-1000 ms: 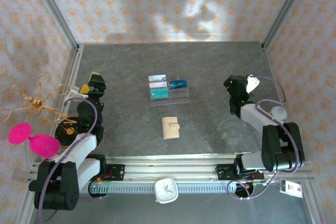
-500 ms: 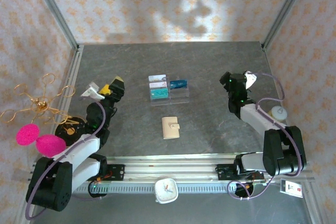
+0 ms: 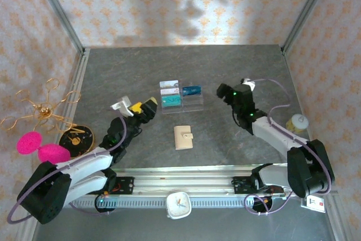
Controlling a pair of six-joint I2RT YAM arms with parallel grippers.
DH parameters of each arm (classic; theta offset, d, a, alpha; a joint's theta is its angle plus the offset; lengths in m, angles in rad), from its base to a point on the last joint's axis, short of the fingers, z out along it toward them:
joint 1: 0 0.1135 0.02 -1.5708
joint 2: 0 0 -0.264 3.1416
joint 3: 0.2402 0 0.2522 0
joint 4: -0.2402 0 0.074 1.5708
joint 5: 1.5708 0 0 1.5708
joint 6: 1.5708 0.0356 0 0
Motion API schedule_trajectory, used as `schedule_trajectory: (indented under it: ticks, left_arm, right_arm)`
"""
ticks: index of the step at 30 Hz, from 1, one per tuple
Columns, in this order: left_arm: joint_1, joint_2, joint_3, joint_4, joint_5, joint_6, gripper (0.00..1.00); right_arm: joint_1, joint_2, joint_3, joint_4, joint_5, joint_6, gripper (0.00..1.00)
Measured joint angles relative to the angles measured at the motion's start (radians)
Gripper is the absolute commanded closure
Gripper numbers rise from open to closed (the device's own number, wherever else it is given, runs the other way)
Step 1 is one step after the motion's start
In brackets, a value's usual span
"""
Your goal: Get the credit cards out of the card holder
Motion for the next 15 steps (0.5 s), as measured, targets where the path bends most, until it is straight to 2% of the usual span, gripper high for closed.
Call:
schedule_trajectory:
  ticks: [2,7,11,15]
  left_arm:
    - [-0.042,0.016,-0.009,0.011,0.018,-0.011,0.03]
    - [-0.088,0.060,-0.020,0.012,0.111,-0.062,0.18]
    - [-0.118,0.085,-0.024,-0.001,0.170,-0.098,0.25]
    - [-0.178,0.118,-0.025,-0.051,0.192,-0.107,0.31]
  right_arm:
    - [0.077,0.000,0.000,-0.021,-0.029,-0.014,0.20]
    - [0.255,0.000,-0.001,-0.061,-0.089,-0.029,0.21]
    - [0.355,0.001,-0.002,-0.087,-0.095,-0.025,0.21]
    - [0.413,0.016,-0.016,-0.091,-0.104,0.002,0.28]
